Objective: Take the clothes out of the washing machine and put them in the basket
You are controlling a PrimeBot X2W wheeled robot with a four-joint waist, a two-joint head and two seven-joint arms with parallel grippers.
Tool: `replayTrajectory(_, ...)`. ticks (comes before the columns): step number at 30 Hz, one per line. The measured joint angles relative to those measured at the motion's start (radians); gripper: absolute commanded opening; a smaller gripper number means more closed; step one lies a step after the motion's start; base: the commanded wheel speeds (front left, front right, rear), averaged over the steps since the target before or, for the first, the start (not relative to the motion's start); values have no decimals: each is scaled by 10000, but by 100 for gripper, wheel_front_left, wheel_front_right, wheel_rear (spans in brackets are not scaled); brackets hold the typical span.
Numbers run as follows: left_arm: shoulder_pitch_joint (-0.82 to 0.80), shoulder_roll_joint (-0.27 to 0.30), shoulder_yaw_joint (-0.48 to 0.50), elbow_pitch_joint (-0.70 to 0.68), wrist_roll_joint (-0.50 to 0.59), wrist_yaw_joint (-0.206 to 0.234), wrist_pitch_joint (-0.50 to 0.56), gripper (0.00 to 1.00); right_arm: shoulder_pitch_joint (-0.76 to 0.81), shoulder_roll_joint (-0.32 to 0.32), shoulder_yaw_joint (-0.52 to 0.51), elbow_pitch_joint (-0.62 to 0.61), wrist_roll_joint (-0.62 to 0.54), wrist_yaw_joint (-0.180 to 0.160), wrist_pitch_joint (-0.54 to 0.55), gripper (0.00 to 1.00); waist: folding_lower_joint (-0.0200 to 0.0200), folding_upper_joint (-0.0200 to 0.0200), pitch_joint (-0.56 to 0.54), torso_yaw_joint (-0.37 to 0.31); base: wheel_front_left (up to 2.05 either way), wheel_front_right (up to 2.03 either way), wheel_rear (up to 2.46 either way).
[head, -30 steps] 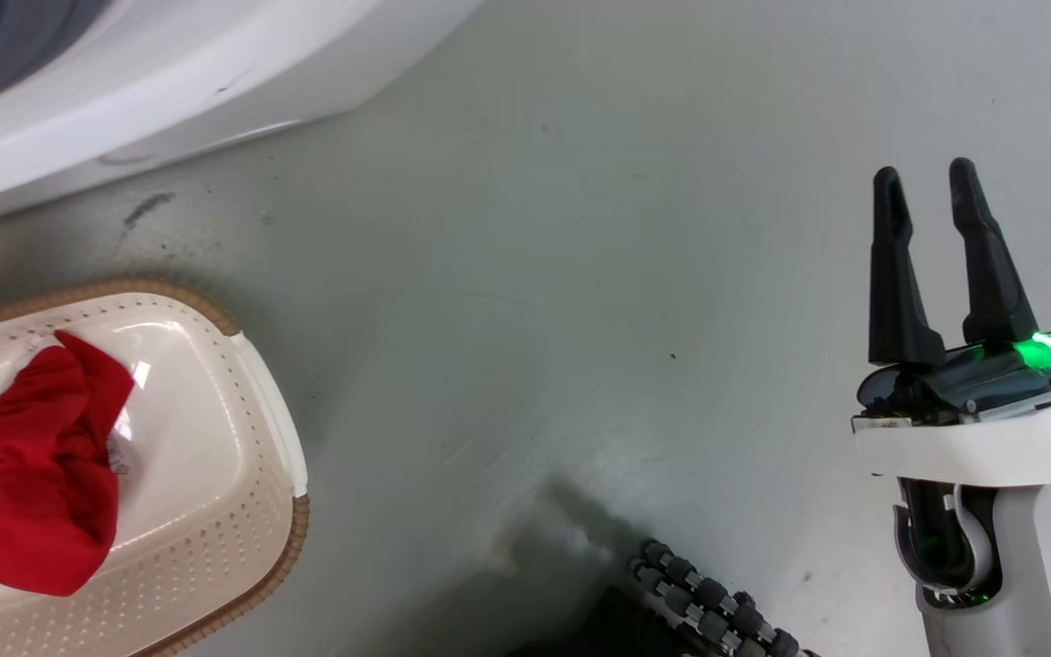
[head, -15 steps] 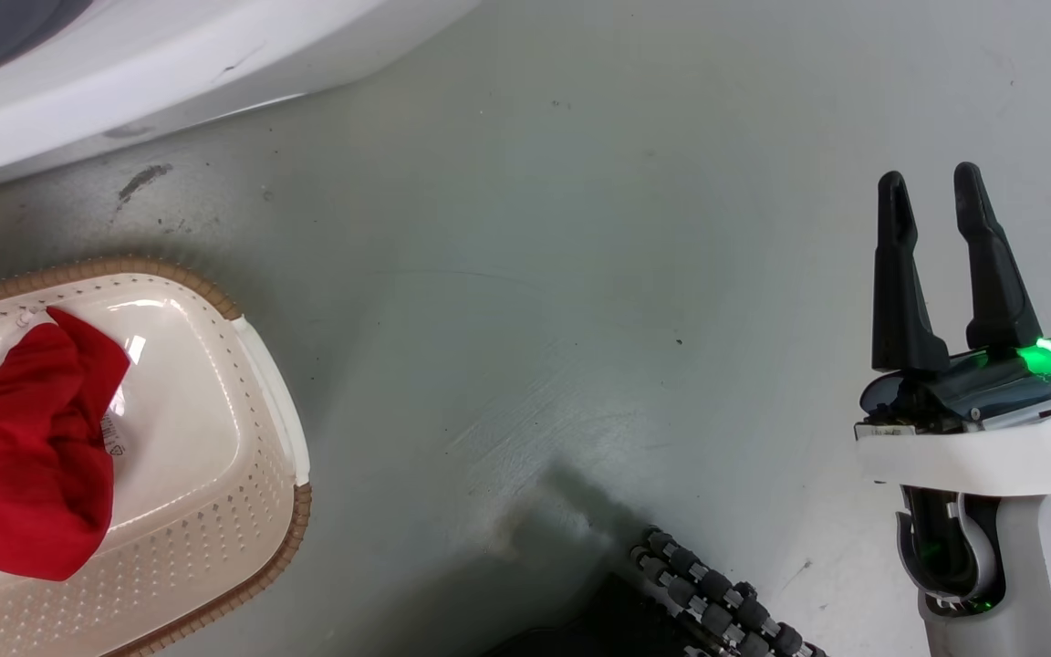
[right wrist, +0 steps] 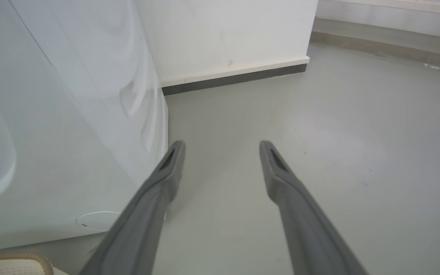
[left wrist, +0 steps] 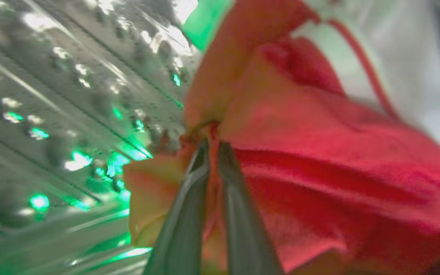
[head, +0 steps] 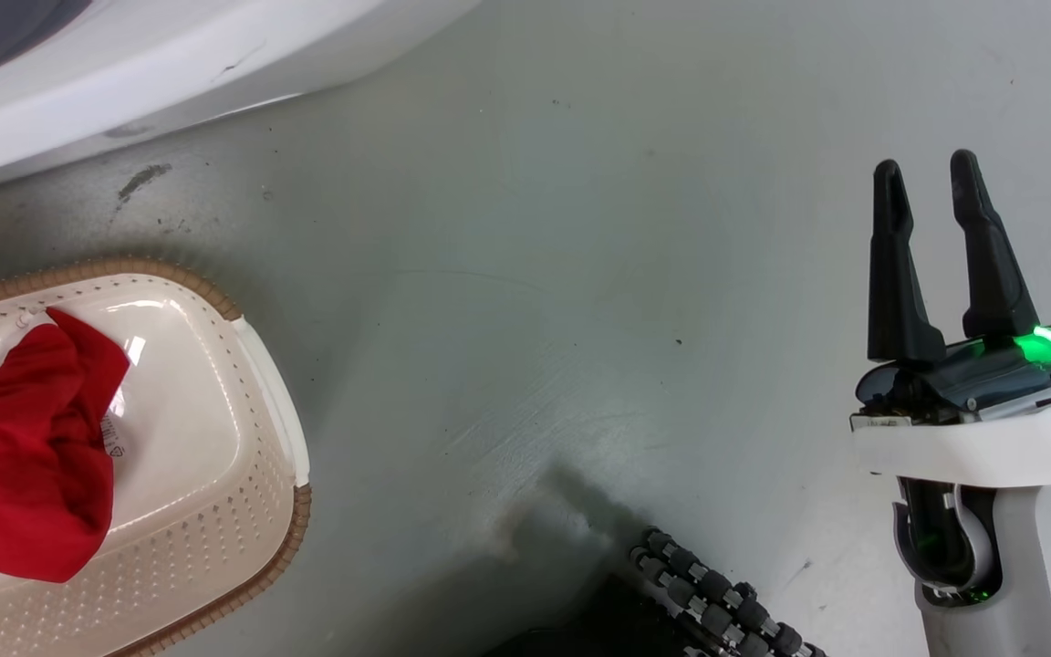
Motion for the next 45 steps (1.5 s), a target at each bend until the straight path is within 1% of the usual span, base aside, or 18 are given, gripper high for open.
replayTrajectory(3,-83,63,-27,-23,19,-4,-744,0,-51,0,27,19,-44,0,0,100,0,0,-111,-18,0,0,0)
replayTrajectory(10,415,-324,-148,161,-238,-52,-2907,0,-209,2,-257,125,-504,0,0,100,0,0,-636,377,0,0,0)
replayTrajectory(13,714,-598,-169,155,-548,-61,-4146,0,-221,0,-431,157,-704,0,2,100,-1,0,-953,628,0,0,0)
replayTrajectory(16,1238,-876,-416,180,-780,-73,-5160,0,-219,4,-512,236,-963,0,0,100,-1,0,-1318,896,0,0,0)
replayTrajectory(18,1586,-941,-566,215,-970,-79,-5680,0,-214,8,-558,265,-1151,0,0,100,-1,0,-1585,1064,0,0,0)
replayTrajectory(25,2894,-1421,-802,251,-1762,-79,-7795,0,-100,8,-907,384,-1649,0,0,100,-2,0,-2626,1658,0,0,0)
replayTrajectory(30,3687,-1720,-949,261,-2228,-79,-9089,0,71,10,-1003,454,-2040,0,0,100,-3,0,-3383,2092,0,0,0)
replayTrajectory(33,4160,-1918,-1131,234,-2368,-79,-9762,0,172,10,-1103,491,-2186,2,0,100,-3,1,-3818,2337,0,0,0)
replayTrajectory(38,5008,-2326,-1381,119,-2495,-81,-10447,0,428,6,-1149,579,-2456,0,0,100,-3,0,-4583,2704,0,0,0)
replayTrajectory(42,5652,-2596,-1290,-244,-2410,-71,-10611,0,691,6,-1212,650,-2527,0,0,100,-3,1,-5182,2983,0,0,0)
replayTrajectory(45,6338,-2821,-897,-1120,-2215,48,-10615,0,903,6,-1151,694,-2579,0,0,100,-4,1,-5608,3204,0,0,0)
